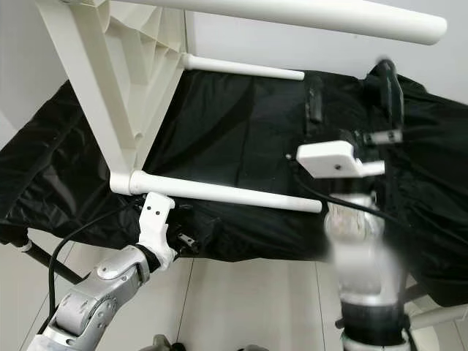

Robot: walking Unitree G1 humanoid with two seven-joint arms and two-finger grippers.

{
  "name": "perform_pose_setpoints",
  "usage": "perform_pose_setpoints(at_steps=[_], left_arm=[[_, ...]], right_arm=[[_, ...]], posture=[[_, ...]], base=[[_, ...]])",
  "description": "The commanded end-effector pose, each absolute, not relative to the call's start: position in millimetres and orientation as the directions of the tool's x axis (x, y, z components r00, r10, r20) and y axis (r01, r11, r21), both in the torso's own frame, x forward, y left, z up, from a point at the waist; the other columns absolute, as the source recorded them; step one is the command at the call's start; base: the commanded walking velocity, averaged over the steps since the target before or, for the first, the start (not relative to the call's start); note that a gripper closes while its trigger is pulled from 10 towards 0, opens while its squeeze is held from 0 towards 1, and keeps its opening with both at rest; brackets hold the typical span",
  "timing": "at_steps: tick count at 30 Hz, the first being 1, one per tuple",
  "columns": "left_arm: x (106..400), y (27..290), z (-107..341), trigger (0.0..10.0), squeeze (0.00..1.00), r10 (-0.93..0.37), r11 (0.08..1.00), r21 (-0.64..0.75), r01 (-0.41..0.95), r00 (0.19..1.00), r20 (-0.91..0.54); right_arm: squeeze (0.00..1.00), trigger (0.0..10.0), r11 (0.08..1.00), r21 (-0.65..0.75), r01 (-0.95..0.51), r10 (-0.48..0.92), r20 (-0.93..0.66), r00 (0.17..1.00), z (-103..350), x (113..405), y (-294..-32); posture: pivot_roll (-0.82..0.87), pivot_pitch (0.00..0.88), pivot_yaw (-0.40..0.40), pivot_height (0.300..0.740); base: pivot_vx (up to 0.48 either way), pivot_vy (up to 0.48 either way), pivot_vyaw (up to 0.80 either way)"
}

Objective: Building children table

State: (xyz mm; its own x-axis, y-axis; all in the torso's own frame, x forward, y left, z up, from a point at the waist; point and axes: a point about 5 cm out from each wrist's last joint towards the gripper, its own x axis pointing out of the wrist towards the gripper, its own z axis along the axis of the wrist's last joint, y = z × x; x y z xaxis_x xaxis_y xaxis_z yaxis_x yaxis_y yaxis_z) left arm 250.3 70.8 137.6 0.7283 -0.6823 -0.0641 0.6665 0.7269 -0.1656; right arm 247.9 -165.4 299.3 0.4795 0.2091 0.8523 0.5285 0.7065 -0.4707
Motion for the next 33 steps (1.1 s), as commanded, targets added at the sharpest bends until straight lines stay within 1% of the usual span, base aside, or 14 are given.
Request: perform_pose_setpoints(at_steps=[1,5,9,15,21,25,30,33], left_arm=[[249.1,69.2,134.3,10.0,0.00,-0.725,0.687,-0.162,0.708,0.684,-0.084],[249.8,69.0,134.4,10.0,0.00,-0.725,0.687,-0.161,0.709,0.683,-0.084],[251.6,69.5,134.8,10.0,0.00,-0.720,0.693,-0.153,0.705,0.690,-0.082],[252.3,69.3,135.5,10.0,0.00,-0.717,0.695,-0.152,0.703,0.692,-0.079],[253.0,68.7,136.3,10.0,0.00,-0.714,0.698,-0.152,0.700,0.696,-0.074],[254.2,67.3,137.3,10.0,0.00,-0.715,0.697,-0.155,0.700,0.696,-0.068],[255.0,66.5,137.2,10.0,0.00,-0.715,0.696,-0.158,0.700,0.696,-0.066],[254.1,65.3,136.7,10.0,0.00,-0.717,0.694,-0.161,0.701,0.695,-0.065]], right_arm=[[0.00,10.0,0.682,-0.502,0.532,0.269,0.848,0.456,307.4,249.1,-163.1],[0.00,10.0,0.671,-0.509,0.539,0.286,0.848,0.446,311.1,250.2,-163.6],[0.00,10.0,0.620,-0.556,0.553,0.360,0.828,0.429,319.1,256.5,-164.2],[0.00,10.0,0.608,-0.580,0.542,0.388,0.813,0.435,322.3,260.4,-162.4],[0.00,10.0,0.578,-0.655,0.488,0.456,0.754,0.473,327.3,271.0,-155.3],[0.00,10.0,0.564,-0.681,0.468,0.488,0.731,0.477,332.9,274.7,-148.6],[0.00,10.0,0.550,-0.702,0.453,0.508,0.711,0.486,335.5,277.8,-142.3],[0.00,10.0,0.524,-0.720,0.454,0.508,0.693,0.511,339.4,281.5,-134.4]], posture=[[-0.03,0.099,0.009,0.740],[-0.03,0.098,0.007,0.740],[-0.02,0.093,0.003,0.740],[-0.02,0.092,0.000,0.740],[-0.02,0.089,-0.004,0.740],[-0.03,0.088,-0.005,0.740],[-0.03,0.088,-0.005,0.740],[-0.03,0.090,-0.002,0.740]], base=[[0.000,0.000,0.00],[0.000,0.000,0.00],[0.000,0.000,0.00],[0.000,0.000,0.00],[0.000,0.000,0.00],[0.000,0.000,0.00],[0.000,0.000,0.00],[0.000,0.000,0.00]])
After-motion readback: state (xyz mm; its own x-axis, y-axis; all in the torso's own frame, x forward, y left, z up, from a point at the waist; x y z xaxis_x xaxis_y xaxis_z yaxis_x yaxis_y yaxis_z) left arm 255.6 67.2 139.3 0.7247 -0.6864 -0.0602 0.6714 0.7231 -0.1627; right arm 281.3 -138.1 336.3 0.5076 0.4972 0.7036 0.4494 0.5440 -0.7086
